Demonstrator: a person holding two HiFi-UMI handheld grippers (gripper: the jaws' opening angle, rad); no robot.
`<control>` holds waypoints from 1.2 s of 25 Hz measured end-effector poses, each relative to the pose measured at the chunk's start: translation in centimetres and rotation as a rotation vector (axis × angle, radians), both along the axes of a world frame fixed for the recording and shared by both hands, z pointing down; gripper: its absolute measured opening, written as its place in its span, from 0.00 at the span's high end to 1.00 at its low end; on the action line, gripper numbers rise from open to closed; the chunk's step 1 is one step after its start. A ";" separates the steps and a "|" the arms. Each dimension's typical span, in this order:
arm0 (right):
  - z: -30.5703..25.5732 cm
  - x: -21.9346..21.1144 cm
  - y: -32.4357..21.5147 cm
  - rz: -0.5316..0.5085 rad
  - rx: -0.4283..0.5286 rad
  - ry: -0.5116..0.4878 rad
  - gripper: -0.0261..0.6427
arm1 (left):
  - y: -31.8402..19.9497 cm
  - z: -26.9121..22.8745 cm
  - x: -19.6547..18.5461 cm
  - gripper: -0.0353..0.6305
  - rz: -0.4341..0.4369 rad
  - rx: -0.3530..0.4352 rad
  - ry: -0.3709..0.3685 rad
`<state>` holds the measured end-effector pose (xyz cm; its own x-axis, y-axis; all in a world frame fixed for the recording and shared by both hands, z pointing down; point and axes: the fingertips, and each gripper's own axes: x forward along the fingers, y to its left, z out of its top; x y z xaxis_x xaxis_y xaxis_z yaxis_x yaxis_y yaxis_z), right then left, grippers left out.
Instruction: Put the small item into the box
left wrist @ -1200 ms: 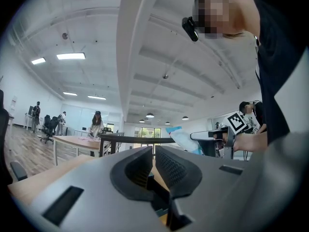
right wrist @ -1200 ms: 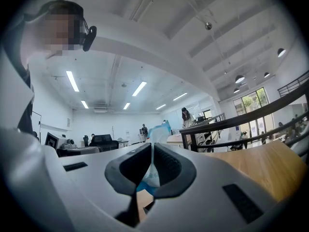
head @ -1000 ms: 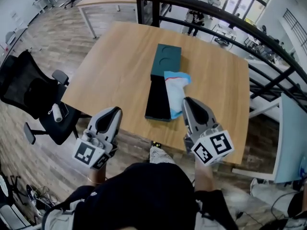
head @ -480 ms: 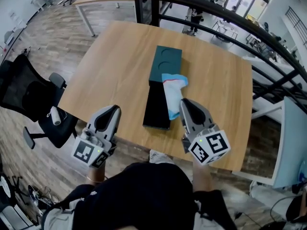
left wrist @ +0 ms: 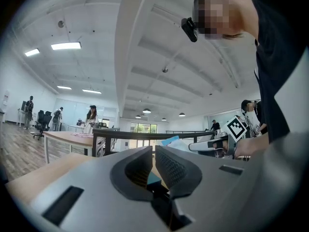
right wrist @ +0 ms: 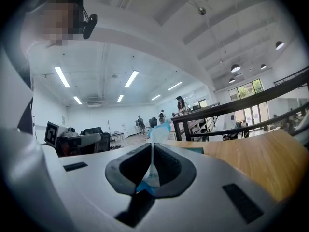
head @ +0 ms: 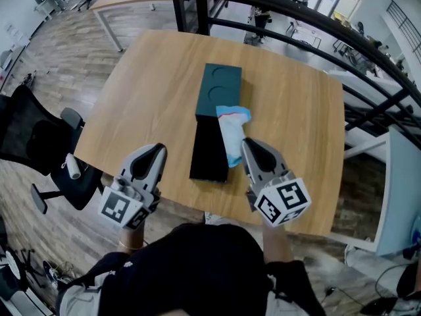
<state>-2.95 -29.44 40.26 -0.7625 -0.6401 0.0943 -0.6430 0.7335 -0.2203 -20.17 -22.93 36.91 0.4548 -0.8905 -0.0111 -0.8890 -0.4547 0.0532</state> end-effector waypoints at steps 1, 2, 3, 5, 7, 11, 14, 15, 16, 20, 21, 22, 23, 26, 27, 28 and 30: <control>0.3 0.0 -0.3 0.001 -0.005 0.005 0.92 | -0.3 0.1 0.0 0.91 0.002 0.001 -0.002; 0.6 -0.1 -0.5 0.002 -0.010 0.008 0.92 | -0.6 0.2 -0.1 0.91 0.001 0.001 -0.002; 0.9 -0.1 -0.7 0.003 -0.014 0.010 0.92 | -1.0 0.3 -0.1 0.91 0.000 -0.001 -0.003; 1.4 -0.2 -1.1 0.005 -0.020 0.012 0.92 | -1.6 0.7 -0.2 0.91 0.001 -0.005 -0.008; 1.8 -0.3 -1.5 0.007 -0.029 0.012 0.92 | -2.1 1.0 -0.1 0.91 0.008 -0.008 -0.017; 2.4 -0.3 -2.0 0.013 -0.044 0.010 0.92 | -3.0 1.3 0.2 0.91 0.019 -0.021 -0.034; 2.8 -0.2 -2.3 0.013 -0.055 0.004 0.92 | -3.8 1.3 0.5 0.91 0.027 -0.024 -0.044; 2.9 -0.1 -2.3 0.013 -0.058 0.005 0.92 | -4.0 1.3 0.5 0.91 0.030 -0.022 -0.048; 3.0 -0.1 -2.4 0.013 -0.060 0.008 0.92 | -4.1 1.3 0.6 0.91 0.031 -0.022 -0.051; 3.6 -0.1 -2.9 0.032 -0.074 0.015 0.92 | -4.4 1.5 0.2 0.91 0.036 -0.033 -0.050; 3.8 -0.3 -2.9 0.037 -0.081 0.013 0.92 | -4.5 1.6 0.0 0.91 0.041 -0.036 -0.051; 3.9 -0.5 -2.9 0.042 -0.088 0.011 0.92 | -4.7 1.7 -0.2 0.91 0.048 -0.040 -0.052; 4.0 -0.7 -3.0 0.049 -0.094 0.010 0.92 | -4.9 1.7 -0.4 0.91 0.058 -0.043 -0.052; 3.9 -1.1 -3.2 0.085 -0.104 0.015 0.92 | -6.0 0.9 -0.6 0.91 0.102 -0.043 -0.047; 4.0 -1.2 -3.2 0.103 -0.109 0.016 0.92 | -6.3 0.5 -0.6 0.91 0.123 -0.039 -0.041; 4.2 -1.3 -3.3 0.122 -0.115 0.017 0.92 | -6.6 0.2 -0.6 0.91 0.143 -0.036 -0.039; 4.7 -1.2 -3.4 0.161 -0.138 0.014 0.92 | -7.0 0.3 -0.8 0.91 0.174 -0.042 -0.059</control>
